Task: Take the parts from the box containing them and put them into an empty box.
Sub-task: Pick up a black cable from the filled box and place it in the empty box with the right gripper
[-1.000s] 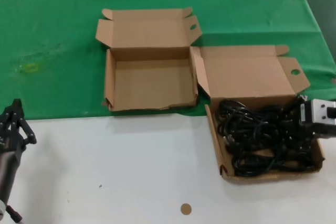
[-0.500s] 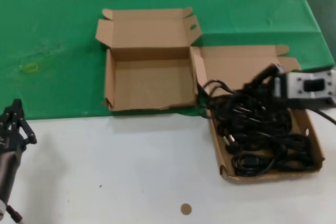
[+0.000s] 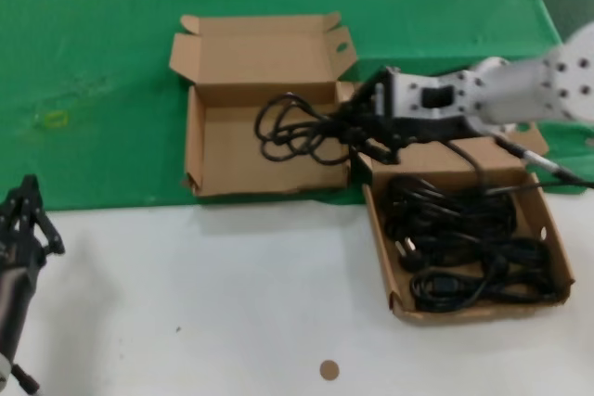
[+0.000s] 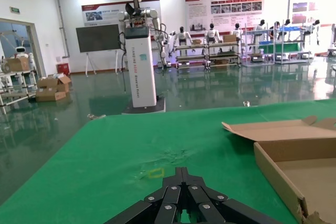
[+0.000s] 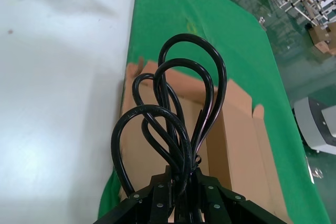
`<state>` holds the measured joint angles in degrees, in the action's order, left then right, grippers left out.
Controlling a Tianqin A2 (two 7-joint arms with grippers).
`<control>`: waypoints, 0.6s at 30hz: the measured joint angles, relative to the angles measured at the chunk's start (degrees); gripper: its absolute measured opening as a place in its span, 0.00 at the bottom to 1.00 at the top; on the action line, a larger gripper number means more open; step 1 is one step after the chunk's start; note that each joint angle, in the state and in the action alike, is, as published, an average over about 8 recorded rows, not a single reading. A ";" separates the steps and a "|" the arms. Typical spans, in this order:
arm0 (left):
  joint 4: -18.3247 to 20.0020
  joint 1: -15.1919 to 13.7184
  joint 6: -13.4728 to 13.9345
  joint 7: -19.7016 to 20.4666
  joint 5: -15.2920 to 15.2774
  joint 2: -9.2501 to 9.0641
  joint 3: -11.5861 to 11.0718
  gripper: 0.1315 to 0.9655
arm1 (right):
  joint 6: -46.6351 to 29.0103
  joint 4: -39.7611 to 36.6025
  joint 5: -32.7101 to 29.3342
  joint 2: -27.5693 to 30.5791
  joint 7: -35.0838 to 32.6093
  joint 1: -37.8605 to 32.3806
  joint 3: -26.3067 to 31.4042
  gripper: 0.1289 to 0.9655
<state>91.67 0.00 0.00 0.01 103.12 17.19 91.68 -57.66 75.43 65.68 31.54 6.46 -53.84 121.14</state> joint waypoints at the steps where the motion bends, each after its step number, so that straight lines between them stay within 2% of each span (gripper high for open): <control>1: 0.00 0.00 0.00 0.00 0.00 0.00 0.00 0.01 | 0.32 -1.72 -0.34 -1.40 -0.31 -0.90 0.47 0.11; 10: 0.00 0.00 0.00 0.00 0.00 0.00 0.00 0.01 | 3.37 -16.64 -1.63 -11.86 -3.78 -7.55 3.41 0.11; 18: 0.00 0.00 0.00 0.00 0.00 0.00 0.00 0.01 | 6.06 -27.63 -1.80 -17.90 -6.80 -11.57 4.76 0.11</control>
<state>91.67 0.00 0.00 0.01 103.12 17.19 91.68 -51.60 47.80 63.88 13.64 -0.34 -65.40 125.89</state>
